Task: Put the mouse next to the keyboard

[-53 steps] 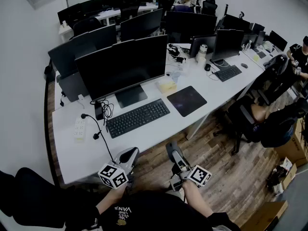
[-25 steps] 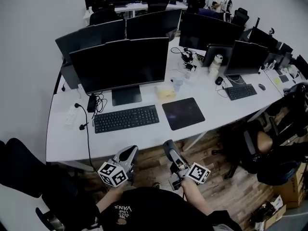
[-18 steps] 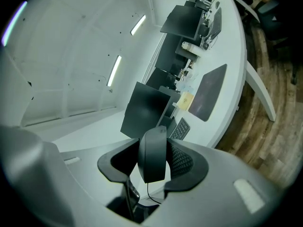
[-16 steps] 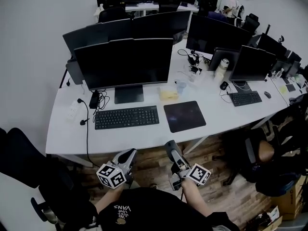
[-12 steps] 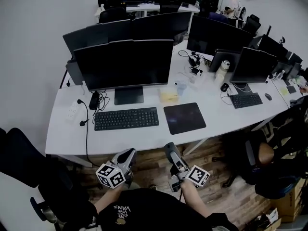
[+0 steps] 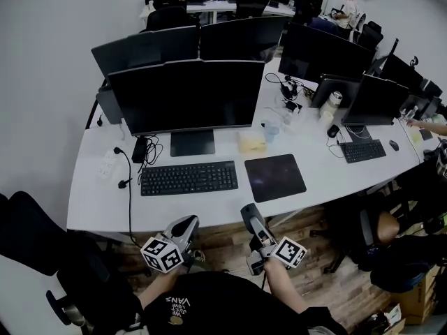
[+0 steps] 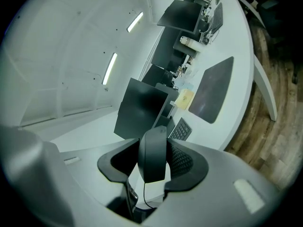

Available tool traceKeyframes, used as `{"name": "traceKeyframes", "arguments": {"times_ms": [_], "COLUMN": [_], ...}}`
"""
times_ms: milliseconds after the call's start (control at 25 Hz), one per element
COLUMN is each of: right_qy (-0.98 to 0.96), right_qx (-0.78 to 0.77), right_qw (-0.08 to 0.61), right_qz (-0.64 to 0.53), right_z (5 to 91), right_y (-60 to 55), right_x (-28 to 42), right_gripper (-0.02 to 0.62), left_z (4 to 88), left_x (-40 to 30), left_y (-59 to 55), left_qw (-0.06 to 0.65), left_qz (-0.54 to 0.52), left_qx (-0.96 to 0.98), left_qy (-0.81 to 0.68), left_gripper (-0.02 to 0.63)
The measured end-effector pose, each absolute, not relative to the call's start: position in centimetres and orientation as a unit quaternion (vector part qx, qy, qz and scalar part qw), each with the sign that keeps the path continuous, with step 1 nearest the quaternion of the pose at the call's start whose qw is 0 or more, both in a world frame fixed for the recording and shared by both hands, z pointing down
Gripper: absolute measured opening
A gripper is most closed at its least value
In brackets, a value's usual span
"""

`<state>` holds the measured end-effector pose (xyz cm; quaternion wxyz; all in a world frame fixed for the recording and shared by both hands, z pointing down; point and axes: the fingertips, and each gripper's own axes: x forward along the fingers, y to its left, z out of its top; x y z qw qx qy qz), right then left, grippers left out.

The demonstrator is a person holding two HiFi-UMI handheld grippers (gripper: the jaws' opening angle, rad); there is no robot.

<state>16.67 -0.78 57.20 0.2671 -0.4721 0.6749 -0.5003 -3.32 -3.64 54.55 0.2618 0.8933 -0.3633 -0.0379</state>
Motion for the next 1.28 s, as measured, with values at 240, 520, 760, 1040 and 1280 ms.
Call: {"name": "traceKeyframes", "arguments": {"times_ms": [240, 520, 760, 1040, 1280], "right_qy": [0.618, 0.665, 0.651, 0.625, 0.646], "right_qx": [-0.525, -0.505, -0.523, -0.542, -0.530], "right_qw": [0.241, 0.283, 0.289, 0.273, 0.261], "right_qz": [-0.534, -0.473, -0.468, -0.490, -0.483], "right_z": [58.3, 57.2, 58.3, 59.8, 60.1], "right_y": [-2.2, -6.7, -8.9, -10.3, -13.4], "right_x": [16.2, 14.5, 12.9, 12.1, 13.4], "right_gripper": [0.179, 0.179, 0.179, 0.179, 0.179], "left_z": [54.5, 54.9, 55.7, 57.7, 58.1], "left_x": [-4.2, -5.6, -7.4, -8.2, -7.5], "left_y": [-6.9, -10.9, -14.0, -16.0, -18.0], "left_qw": [0.264, 0.262, 0.262, 0.282, 0.286], "left_qz": [-0.043, -0.037, -0.034, -0.022, -0.025], "left_qx": [0.898, 0.908, 0.915, 0.911, 0.904], "left_qy": [-0.349, -0.325, -0.305, -0.299, -0.316], "left_gripper": [0.002, 0.002, 0.002, 0.002, 0.002]}}
